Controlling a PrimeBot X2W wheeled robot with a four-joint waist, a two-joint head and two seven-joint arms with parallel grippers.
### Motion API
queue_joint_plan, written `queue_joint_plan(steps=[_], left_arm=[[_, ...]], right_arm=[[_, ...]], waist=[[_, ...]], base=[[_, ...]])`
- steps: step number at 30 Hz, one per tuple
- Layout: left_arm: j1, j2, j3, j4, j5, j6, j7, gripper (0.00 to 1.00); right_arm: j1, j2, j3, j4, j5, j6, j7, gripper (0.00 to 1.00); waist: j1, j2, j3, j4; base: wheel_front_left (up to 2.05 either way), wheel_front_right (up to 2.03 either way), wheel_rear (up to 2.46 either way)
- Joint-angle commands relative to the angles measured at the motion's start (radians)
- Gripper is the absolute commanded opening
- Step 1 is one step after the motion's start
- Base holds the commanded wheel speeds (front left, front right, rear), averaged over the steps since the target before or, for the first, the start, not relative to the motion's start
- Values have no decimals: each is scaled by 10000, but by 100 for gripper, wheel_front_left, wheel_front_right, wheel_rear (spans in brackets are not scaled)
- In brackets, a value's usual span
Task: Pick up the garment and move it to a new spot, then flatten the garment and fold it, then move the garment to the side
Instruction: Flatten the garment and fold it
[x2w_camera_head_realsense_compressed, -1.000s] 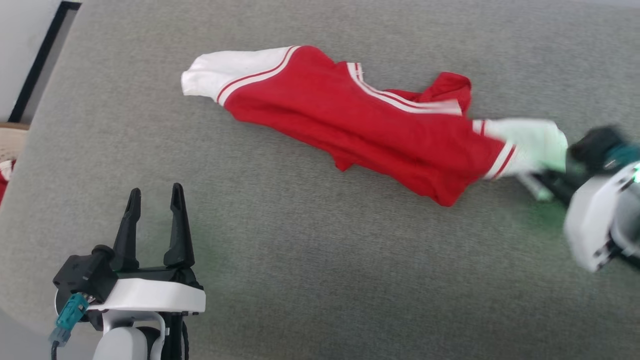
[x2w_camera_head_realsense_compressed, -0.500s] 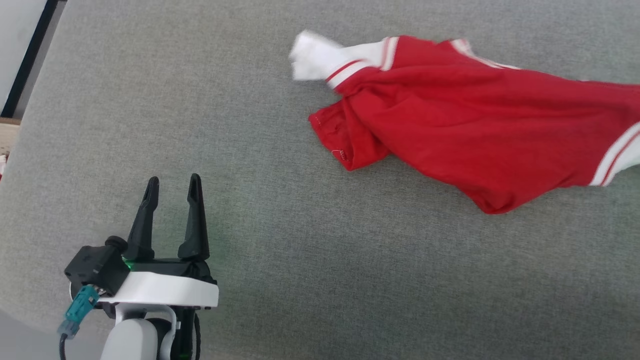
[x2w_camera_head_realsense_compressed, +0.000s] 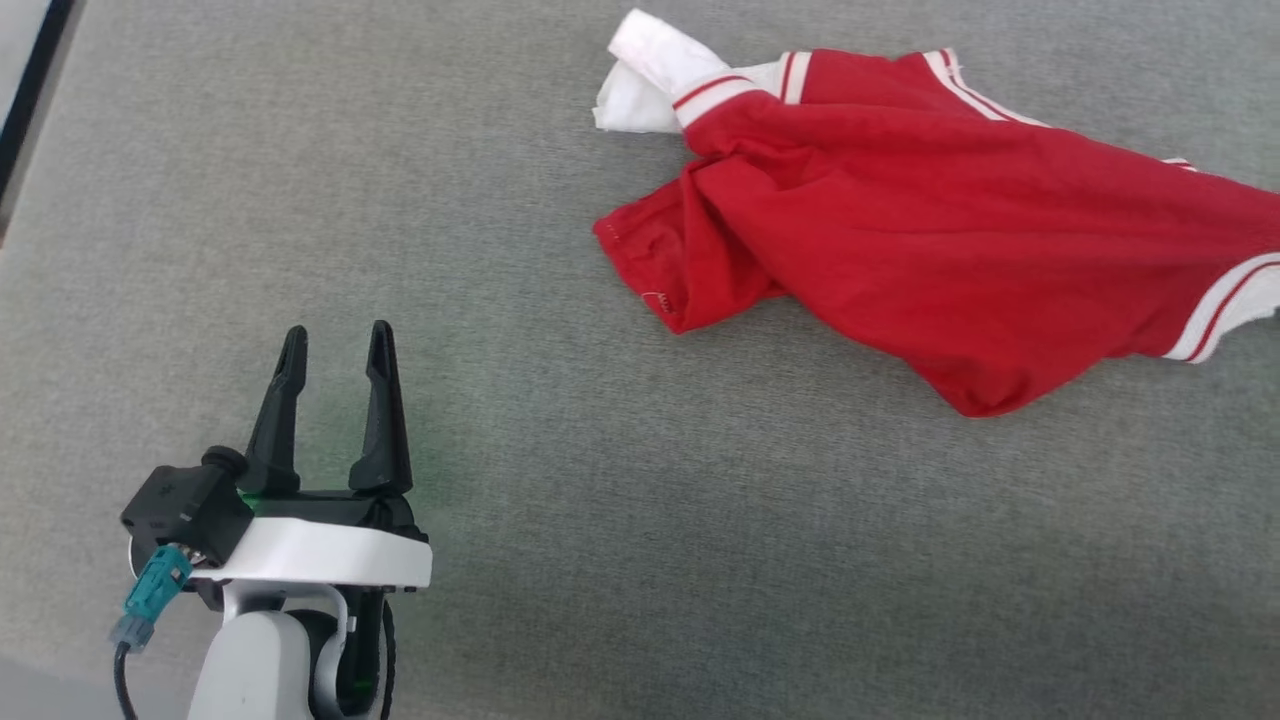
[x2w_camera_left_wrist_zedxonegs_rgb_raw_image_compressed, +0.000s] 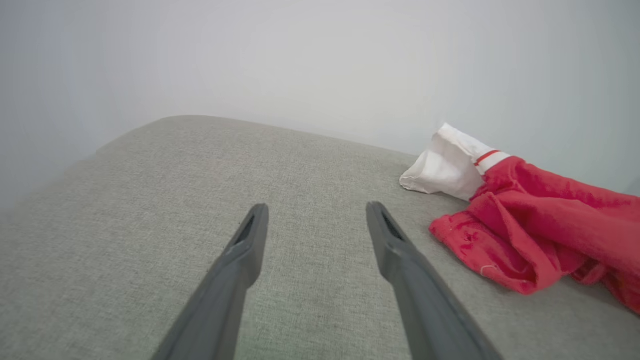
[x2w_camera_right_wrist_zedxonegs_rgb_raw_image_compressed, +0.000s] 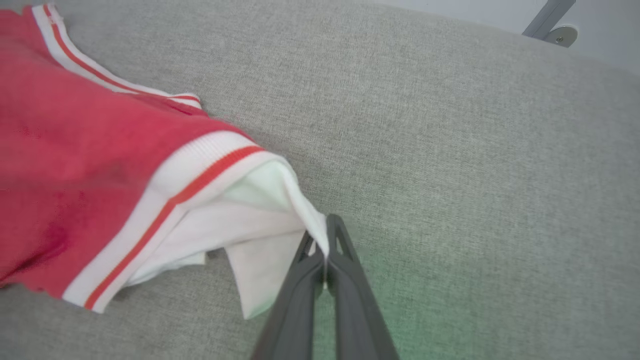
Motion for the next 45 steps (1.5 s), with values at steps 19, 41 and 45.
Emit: queue_joint_plan(steps=[19, 41, 45], left_arm=[[-4344, 3851, -2588, -220, -744, -166, 1880, 100], [-11074, 6695, -8177, 5163, -7350, -145, 10460, 100], [-11053, 6674, -8451, 5415, -8149, -146, 11573, 100]], right_arm=[[859, 2470, 271, -1948, -933, -1, -4271, 100], [700, 4050, 1879, -3029, -1411, -1, -5533, 100], [582, 3998, 1985, -2992, -1382, -1, -5537, 100]], waist=[[0, 0, -359, -2360], [0, 0, 1519, -5264], [0, 0, 1613, -5243]], base=[[0, 0, 0], [0, 0, 0], [0, 0, 0]])
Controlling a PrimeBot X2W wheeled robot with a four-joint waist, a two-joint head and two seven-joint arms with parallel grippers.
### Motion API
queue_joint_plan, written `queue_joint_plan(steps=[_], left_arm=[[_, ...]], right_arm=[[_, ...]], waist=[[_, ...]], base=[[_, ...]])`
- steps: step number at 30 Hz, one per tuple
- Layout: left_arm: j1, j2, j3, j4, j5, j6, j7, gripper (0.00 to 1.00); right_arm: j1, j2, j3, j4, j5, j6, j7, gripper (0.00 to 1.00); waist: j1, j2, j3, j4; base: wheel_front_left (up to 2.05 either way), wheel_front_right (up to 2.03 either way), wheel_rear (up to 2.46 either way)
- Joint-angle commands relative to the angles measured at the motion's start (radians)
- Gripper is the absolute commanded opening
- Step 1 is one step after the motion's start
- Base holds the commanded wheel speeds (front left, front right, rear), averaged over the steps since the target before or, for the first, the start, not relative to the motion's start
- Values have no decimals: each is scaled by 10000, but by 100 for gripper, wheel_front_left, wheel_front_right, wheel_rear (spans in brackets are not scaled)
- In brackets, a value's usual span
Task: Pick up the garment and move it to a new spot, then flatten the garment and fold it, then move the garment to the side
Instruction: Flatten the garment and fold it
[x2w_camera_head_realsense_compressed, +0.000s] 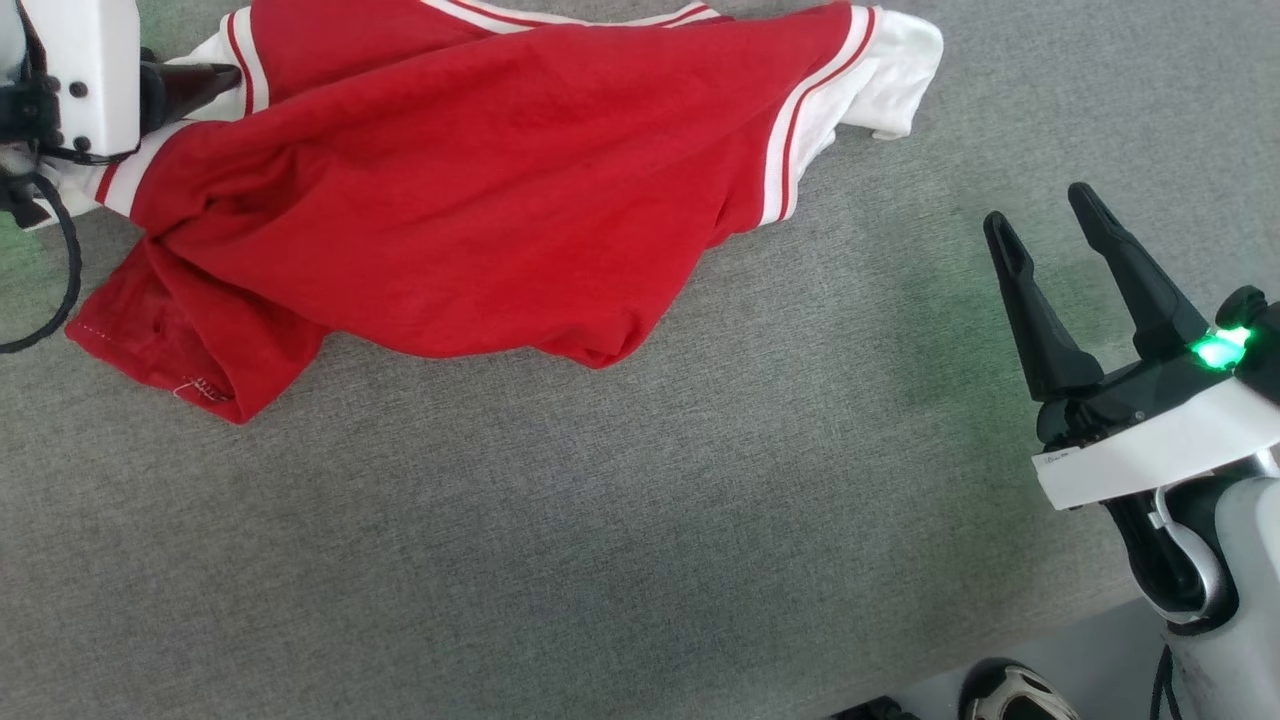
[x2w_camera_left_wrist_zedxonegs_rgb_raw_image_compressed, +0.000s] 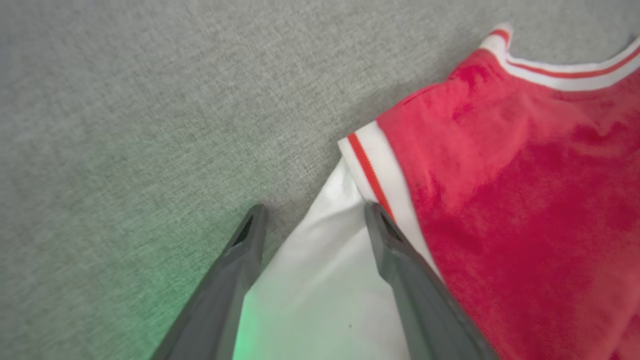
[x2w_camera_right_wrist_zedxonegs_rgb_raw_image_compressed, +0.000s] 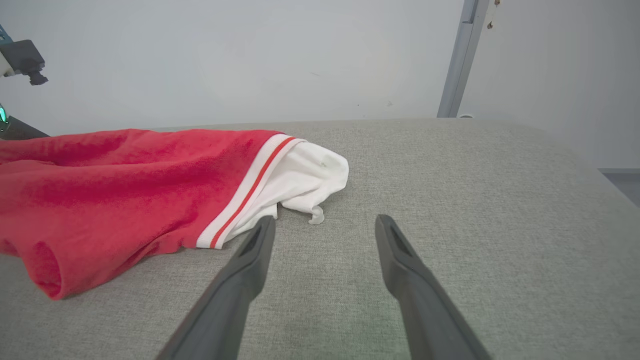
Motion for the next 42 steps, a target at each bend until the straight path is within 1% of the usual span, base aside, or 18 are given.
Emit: queue_joint_plan(steps=[1, 4, 7, 10, 11, 12, 13, 14, 15, 18, 21, 26, 29, 32, 36, 40, 41, 42], left_arm=[[185, -55, -285, 88, -321, 11, 551, 100], [190, -1, -499, 43, -685, 11, 1084, 100], [199, 64, -857, -144, -720, 12, 1629, 100], [133, 106, -951, -242, -762, 12, 1612, 100], [130, 81, -1023, -340, -792, 12, 1578, 93], [117, 83, -1076, -407, -816, 12, 1517, 64], [97, 84, -1127, -440, -819, 12, 1458, 47], [63, 81, -1213, -501, -785, 11, 1403, 15], [51, 82, -1269, -525, -782, 11, 1373, 0], [-42, 72, -1317, -569, -895, 10, 1179, 0], [-194, -69, -1426, -621, -935, 10, 975, 0], [-395, -298, -1679, -729, -1018, 10, 633, 0], [-534, -436, -1816, -808, -1132, 12, 485, 0], [-677, -551, -1978, -858, -1227, 19, 329, 0], [-940, -705, -2252, -919, -1316, 19, 154, 0], [-1110, -836, -2456, -961, -1499, 19, 27, 0], [-1137, -854, -2518, -951, -1511, 19, -7, 0], [-1152, -869, -2573, -945, -1545, 19, -49, 0]], right_arm=[[-154, -34, 63, -11, -20, 1, -30, 100], [-263, -40, 114, -87, -41, 1, -14, 100], [-316, -80, 188, -166, -27, 1, 22, 100], [-430, -99, 240, -210, -24, 1, 41, 100], [-479, -107, 278, -220, -19, 1, 59, 100], [-527, -132, 319, -229, -8, 1, 62, 100], [-584, -183, 363, -216, 9, 1, 100, 100], [-675, -250, 414, -202, 26, 1, 162, 100], [-800, -351, 480, -185, 16, 1, 225, 100], [-1357, -774, 858, -99, 192, 1, 612, 100], [-2197, -1471, 1319, 105, 557, 1, 1261, 100], [-3922, -2732, 2083, 728, 1721, 1, 2786, 100], [-4900, -3235, 2698, 1199, 2484, 1, 3846, 100], [-5724, -3627, 3433, 1567, 3213, 1, 4925, 100], [-6830, -3919, 4678, 2001, 4135, 1, 5837, 100], [-7508, -4027, 5557, 2192, 4505, -1, 5860, 100], [-7619, -4057, 5745, 2261, 4590, -1, 5794, 92], [-7727, -4094, 5900, 2334, 4647, -1, 5732, 55]], waist=[[0, 0, 68, 15], [0, 0, 154, 38], [0, 0, 293, 52], [0, 0, 394, 39], [0, 0, 434, 29], [0, 0, 481, 18], [0, 0, 514, 13], [0, 0, 541, 14], [0, 0, 566, 23], [0, 0, 639, 91], [0, 0, 738, 252], [0, 0, 939, 560], [0, 0, 1082, 708], [0, 0, 1198, 841], [0, 0, 1360, 1027], [0, 0, 1447, 1146], [0, 0, 1452, 1167], [0, 0, 1454, 1190]], base=[[0, 0, 0], [0, 0, 0], [0, 0, 0], [0, 0, 0], [0, 0, 0], [0, 0, 0], [0, 0, 0], [0, 0, 0], [0, 0, 0], [0, 0, 0], [0, 0, 0], [0, 0, 0], [0, 0, 0], [0, 0, 0], [0, 0, 0], [0, 0, 0], [0, 0, 0], [0, 0, 0]])
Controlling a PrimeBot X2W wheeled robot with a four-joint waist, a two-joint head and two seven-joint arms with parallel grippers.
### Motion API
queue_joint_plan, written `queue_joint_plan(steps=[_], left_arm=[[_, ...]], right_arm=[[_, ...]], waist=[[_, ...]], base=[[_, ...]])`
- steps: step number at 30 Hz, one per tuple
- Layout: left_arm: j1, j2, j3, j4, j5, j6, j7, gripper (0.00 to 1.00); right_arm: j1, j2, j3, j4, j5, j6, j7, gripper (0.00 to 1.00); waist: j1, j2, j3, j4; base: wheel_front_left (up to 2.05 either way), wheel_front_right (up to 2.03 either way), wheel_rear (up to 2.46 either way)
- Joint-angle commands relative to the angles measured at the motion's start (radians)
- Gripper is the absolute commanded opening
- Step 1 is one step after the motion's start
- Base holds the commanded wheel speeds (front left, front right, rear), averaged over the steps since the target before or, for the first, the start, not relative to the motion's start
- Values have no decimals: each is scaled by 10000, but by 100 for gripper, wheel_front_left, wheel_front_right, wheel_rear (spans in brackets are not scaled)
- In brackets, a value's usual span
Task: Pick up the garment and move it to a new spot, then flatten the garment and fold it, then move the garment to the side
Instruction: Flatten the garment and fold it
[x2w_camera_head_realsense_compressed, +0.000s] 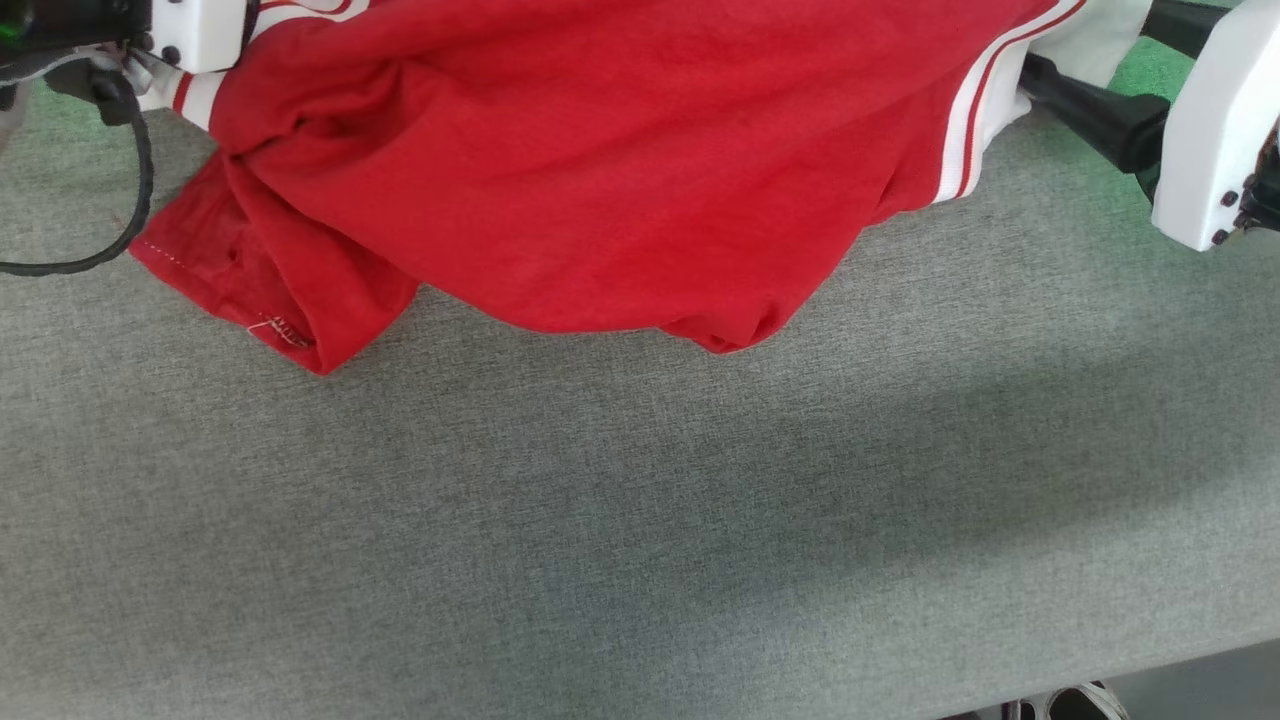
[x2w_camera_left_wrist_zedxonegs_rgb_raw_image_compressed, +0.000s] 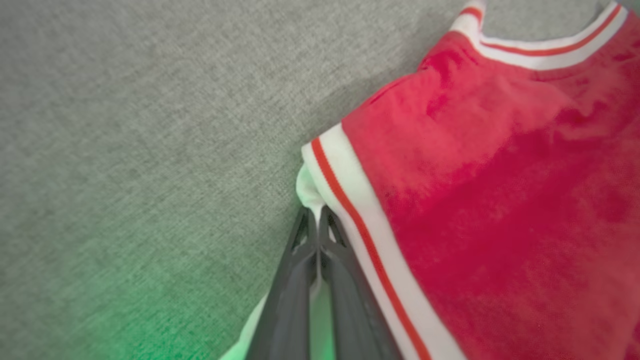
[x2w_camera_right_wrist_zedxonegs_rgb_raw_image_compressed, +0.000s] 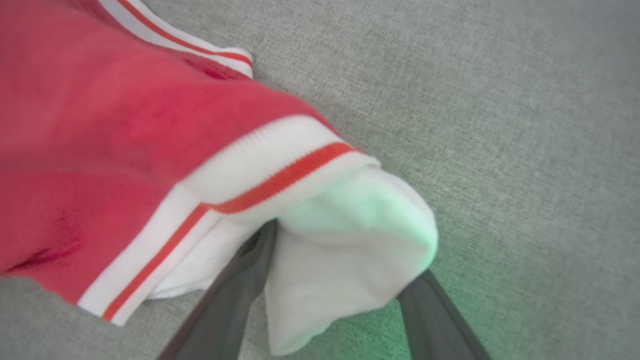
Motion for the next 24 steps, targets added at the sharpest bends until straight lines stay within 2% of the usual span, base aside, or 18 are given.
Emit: queue_joint_plan(steps=[1, 2, 12, 18, 24], left_arm=[[762, -436, -675, 201, -74, 31, 78, 0], [759, -457, -731, 211, -99, 31, 12, 0], [873, -470, -607, 22, -775, 20, -1558, 0], [725, -329, -276, -249, -908, 22, -3534, 0], [188, -416, 10, 256, -698, 22, -5672, 0]], right_arm=[[-132, -42, 256, 101, 123, -1, -113, 37], [-221, -58, 354, 163, 193, -3, -222, 0], [-546, -625, 855, 512, 578, -3, -1361, 0], [-930, -844, 586, 999, 448, -3, -2285, 0], [-1926, -459, 128, 2115, 46, -3, -2494, 0]], waist=[[0, -1, -5, 39], [0, -1, -30, 60], [0, -1, -793, 372], [0, -1, -1348, 773], [0, -1, -1568, 1126]], base=[[0, 0, 0], [0, 0, 0], [0, 0, 0], [0, 0, 0], [0, 0, 0]])
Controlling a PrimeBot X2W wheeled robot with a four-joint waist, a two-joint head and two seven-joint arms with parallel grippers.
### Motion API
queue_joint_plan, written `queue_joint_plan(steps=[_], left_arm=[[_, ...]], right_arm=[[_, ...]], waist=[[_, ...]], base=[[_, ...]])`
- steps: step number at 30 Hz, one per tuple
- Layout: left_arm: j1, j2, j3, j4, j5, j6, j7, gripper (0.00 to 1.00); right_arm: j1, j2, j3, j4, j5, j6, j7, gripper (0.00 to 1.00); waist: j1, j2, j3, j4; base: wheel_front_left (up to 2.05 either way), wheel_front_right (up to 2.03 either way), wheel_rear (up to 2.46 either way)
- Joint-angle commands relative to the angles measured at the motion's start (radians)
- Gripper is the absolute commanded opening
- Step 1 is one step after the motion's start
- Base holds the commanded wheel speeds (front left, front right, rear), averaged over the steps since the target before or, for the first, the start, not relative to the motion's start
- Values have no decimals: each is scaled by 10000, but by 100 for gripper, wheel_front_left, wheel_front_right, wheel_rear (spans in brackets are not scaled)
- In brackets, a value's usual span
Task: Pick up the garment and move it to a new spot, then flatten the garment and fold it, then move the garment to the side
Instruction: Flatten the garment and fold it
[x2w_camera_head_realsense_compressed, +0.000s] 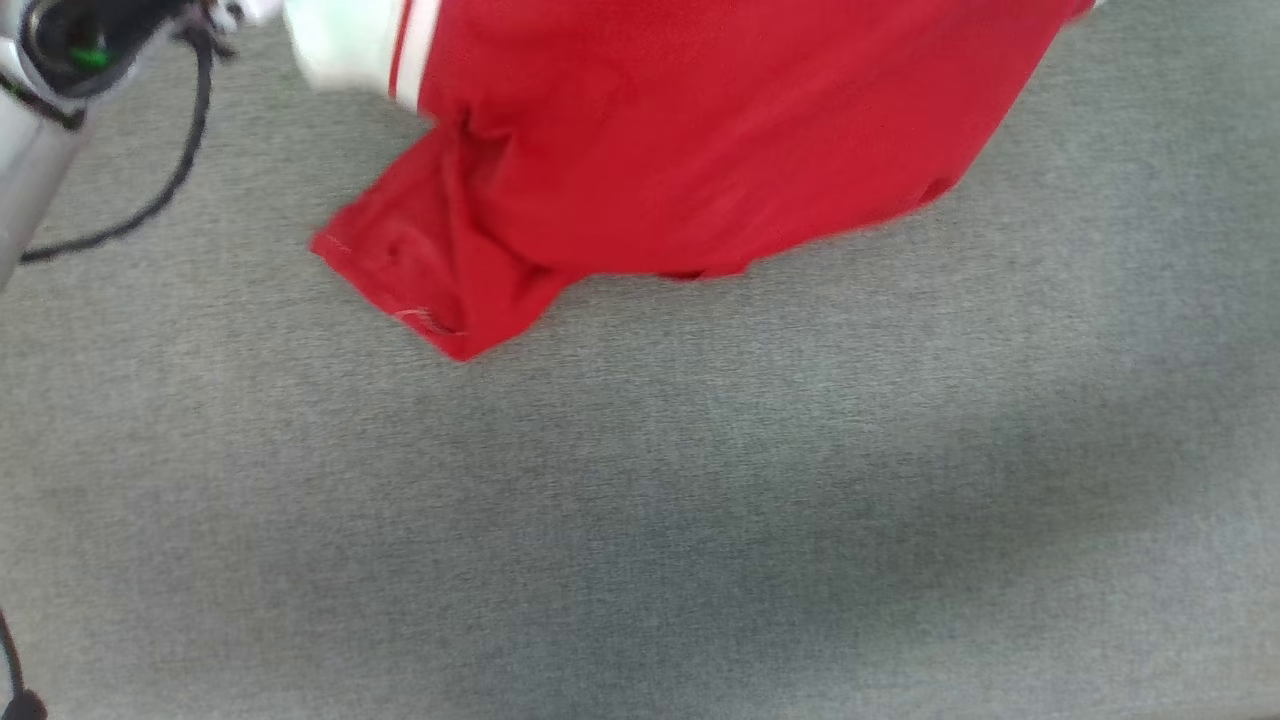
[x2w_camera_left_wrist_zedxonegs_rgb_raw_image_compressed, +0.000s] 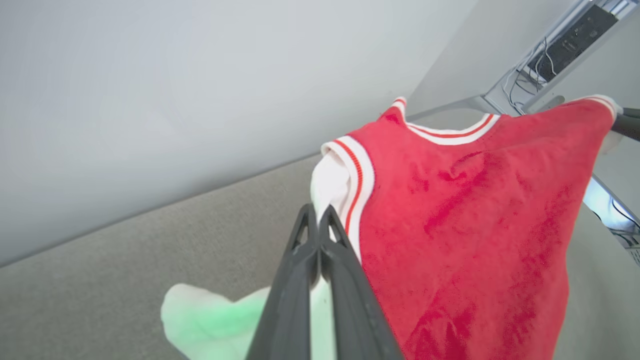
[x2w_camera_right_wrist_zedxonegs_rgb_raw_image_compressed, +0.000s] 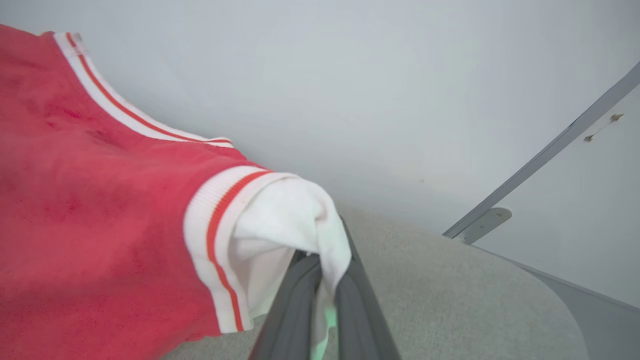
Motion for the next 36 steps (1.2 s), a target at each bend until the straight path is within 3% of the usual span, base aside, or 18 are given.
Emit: queue_joint_plan(steps=[1, 8, 12, 14, 17, 20, 25, 31, 36], left_arm=[[-134, -69, 40, 101, 112, 10, -253, 0], [-1866, -1089, 811, 2679, 546, 87, -2610, 0], [-3352, -1677, 1525, 4193, 620, 503, -4022, 0], [-3976, -1952, 1939, 4636, 371, 461, -4578, 0], [-4737, -2130, 2350, 5030, 312, 312, -5061, 0], [-4531, -2384, 2356, 5252, 111, 88, -4858, 0], [-3132, -2417, 2277, 4434, -546, 1, -4386, 0], [-415, -1589, 1936, 2201, -1199, -6, -4517, 0], [2846, -579, 1940, -199, -2037, -8, -5014, 0]], right_arm=[[-243, 94, -93, 184, -110, -3, -75, 0], [-2641, 1407, -1417, 2972, -1067, -4, -836, 0], [-4338, 2332, -2479, 4656, -1555, -13, -2043, 0], [-5086, 2722, -2898, 5360, -1767, -26, -2731, 0], [-6050, 3062, -3177, 6287, -2253, -27, -3602, 0], [-6247, 3385, -3052, 6913, -2533, -26, -3826, 0], [-5062, 3513, -2578, 6587, -1970, -24, -3222, 0], [-2582, 2946, -1865, 4964, -1019, -23, -2900, 0], [409, 1894, -1439, 3100, 104, -23, -2824, 0]], waist=[[0, 0, -28, 104], [0, 0, 262, 380], [0, 0, 429, 400], [0, 0, 452, 395], [0, 0, 427, 397], [0, 0, 288, 528], [0, 0, 158, 650], [0, 0, -27, 663], [0, 0, -408, 598]], base=[[0, 0, 0], [0, 0, 0], [0, 0, 0], [0, 0, 0], [0, 0, 0], [0, 0, 0], [0, 0, 0], [0, 0, 0], [0, 0, 0]])
